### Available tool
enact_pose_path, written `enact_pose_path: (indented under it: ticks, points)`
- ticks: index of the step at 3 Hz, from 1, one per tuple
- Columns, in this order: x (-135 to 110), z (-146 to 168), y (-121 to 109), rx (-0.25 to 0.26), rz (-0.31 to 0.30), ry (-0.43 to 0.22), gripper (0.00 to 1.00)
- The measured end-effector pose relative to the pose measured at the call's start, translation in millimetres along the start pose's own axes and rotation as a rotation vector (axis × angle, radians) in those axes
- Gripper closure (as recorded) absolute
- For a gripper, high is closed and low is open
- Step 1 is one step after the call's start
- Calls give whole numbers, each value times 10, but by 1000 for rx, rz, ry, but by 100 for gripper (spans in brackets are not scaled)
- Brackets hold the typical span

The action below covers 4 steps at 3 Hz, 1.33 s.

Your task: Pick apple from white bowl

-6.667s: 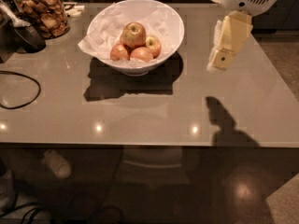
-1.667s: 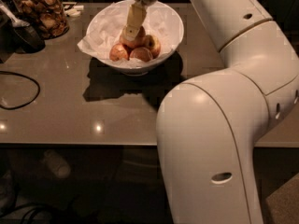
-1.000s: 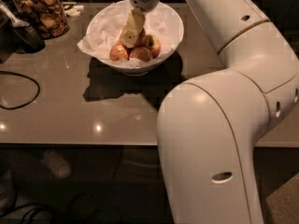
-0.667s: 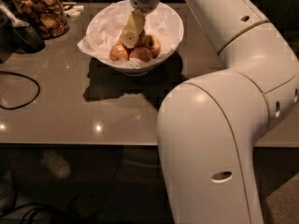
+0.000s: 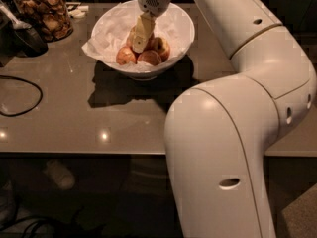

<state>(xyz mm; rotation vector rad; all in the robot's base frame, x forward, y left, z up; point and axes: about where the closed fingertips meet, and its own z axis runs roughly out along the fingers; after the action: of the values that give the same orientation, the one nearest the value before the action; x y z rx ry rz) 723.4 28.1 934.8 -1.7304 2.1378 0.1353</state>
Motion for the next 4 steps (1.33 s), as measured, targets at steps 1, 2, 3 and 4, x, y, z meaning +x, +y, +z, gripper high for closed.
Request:
enact_pose_path:
  ticks: [1,2,3,4]
  points:
    - [8,42,-24,-5,-4,0,27]
    - [9,82,-52,-8,-8,-1,27]
    - [18,125,-70,-14,-8,-3,28]
    - [18,125,-71,-14,-8,-3,47]
